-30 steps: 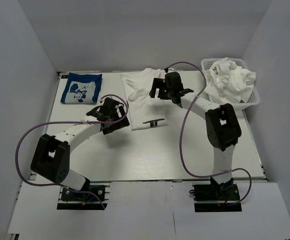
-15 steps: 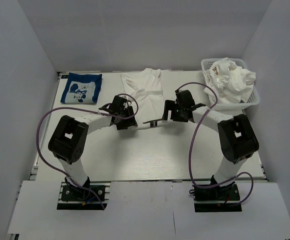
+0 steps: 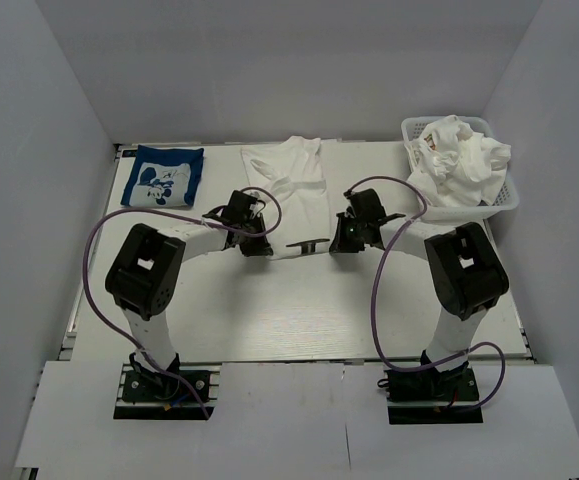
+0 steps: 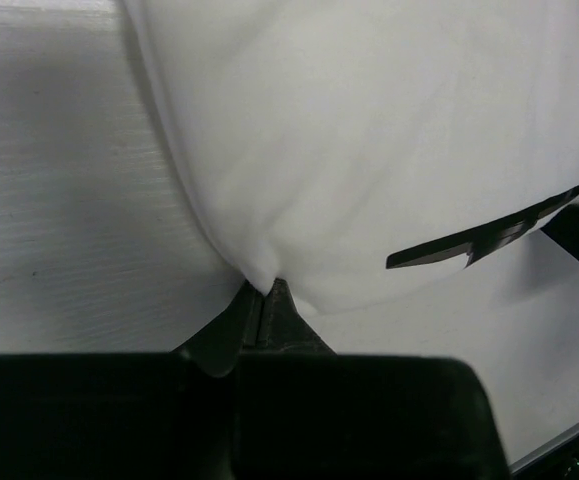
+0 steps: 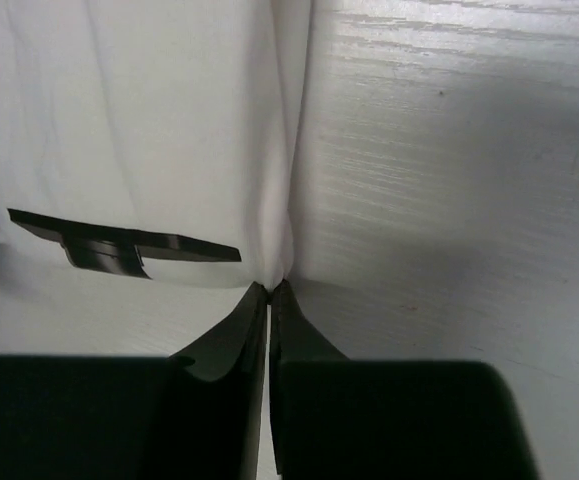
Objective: Fold and stack the t-shirts
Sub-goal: Grab one side of the 2/3 rectangular tshirt with both arms, then fold the long partially folded tshirt into a neat square
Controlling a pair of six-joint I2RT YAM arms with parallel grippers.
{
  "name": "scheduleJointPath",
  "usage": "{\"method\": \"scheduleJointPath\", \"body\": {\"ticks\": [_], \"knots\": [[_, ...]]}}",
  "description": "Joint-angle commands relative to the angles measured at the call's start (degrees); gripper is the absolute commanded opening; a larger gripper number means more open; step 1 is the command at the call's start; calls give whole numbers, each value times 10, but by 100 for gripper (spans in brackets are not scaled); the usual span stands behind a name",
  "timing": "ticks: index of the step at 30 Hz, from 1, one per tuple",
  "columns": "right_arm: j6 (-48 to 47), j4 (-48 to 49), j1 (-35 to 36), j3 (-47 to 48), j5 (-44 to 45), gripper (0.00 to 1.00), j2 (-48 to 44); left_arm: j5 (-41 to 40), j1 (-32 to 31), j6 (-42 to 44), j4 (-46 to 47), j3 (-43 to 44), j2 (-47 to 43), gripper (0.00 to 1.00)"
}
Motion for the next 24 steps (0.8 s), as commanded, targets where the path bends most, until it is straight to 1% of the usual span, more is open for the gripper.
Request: {"method": "scheduleJointPath", "body": {"ticks": [1,4,5,8,9,10,11,12,13,14,15,16,18,19,20,23,24], "knots": [[-1,29,-2,-5,-8,0,5,8,-3,7,-11,-18,-5,0],[-4,24,0,-20,-26,0,-18,19,-3,7,-19,-23,-30,0],[-6,21,3,-28,-25,0,-27,26,-3,13,-19,-42,-42,0],[-5,23,4,-77,-35,0,-107,27,-8,34,-42,-48,-92,0],[-7,16,8,-89,-37,0,-123,27,-21,39,-53,-53,-105,0],[-9,9,10,-115,-37,0,-155,33,-22,39,-67,-53,-137,0],[-10,-3,13,-122,-32,0,-191,53,-31,44,-67,-68,-154,0],[-13,-13,19,-130,-26,0,-208,69,-39,51,-73,-75,-171,0],[-13,-17,27,-148,-27,0,-264,84,-39,51,-74,-91,-189,0],[-17,-26,29,-156,-28,0,-279,104,-46,51,-74,-99,-227,0],[-18,-35,32,-160,-31,0,-295,104,-46,51,-74,-106,-247,0],[-17,-42,39,-169,-35,0,-338,104,-53,51,-80,-112,-267,0],[-15,-61,45,-172,-40,0,-362,104,-59,51,-87,-131,-309,0],[-12,-67,50,-169,-43,0,-387,109,-59,51,-87,-136,-349,0],[-12,-73,51,-169,-37,0,-410,123,-59,51,-76,-142,-369,0],[-1,-63,54,-161,-20,0,-464,129,-59,51,-52,-142,-421,0],[2,-52,54,-157,-19,0,-468,120,-59,51,-52,-133,-427,0]]}}
